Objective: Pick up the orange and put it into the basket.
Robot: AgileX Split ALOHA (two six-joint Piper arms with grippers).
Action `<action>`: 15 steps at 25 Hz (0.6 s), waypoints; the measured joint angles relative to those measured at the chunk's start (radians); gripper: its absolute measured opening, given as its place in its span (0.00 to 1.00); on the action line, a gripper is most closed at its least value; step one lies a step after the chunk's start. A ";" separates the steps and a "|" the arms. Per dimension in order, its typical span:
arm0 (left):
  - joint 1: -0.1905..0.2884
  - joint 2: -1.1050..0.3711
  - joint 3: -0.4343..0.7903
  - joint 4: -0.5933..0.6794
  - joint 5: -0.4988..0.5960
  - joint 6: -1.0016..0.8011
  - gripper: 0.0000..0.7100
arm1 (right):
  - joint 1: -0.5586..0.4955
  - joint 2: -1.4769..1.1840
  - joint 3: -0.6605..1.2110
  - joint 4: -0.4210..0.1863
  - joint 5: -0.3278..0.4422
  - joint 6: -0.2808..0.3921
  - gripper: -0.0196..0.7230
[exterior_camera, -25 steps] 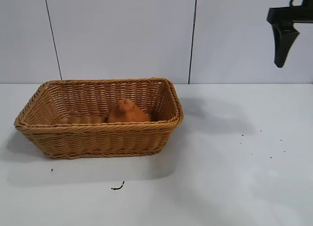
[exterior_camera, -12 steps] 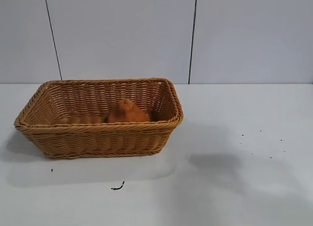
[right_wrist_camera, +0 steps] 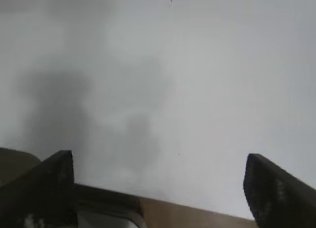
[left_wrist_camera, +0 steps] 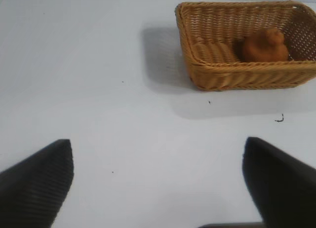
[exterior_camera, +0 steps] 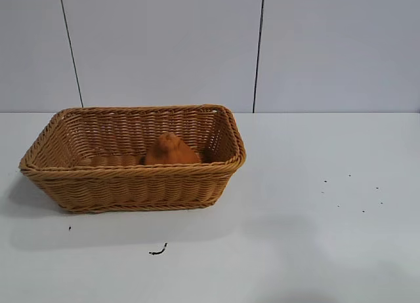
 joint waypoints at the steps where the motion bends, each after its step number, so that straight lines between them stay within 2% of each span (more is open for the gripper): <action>1: 0.000 0.000 0.000 0.000 0.000 0.000 0.94 | 0.000 -0.053 0.001 0.000 -0.002 -0.002 0.89; 8: 0.000 0.000 0.000 0.000 0.000 0.000 0.94 | 0.000 -0.354 0.002 0.002 -0.007 -0.006 0.89; 15: 0.000 0.000 0.000 0.000 0.000 0.000 0.94 | 0.000 -0.391 0.003 0.002 -0.008 -0.006 0.89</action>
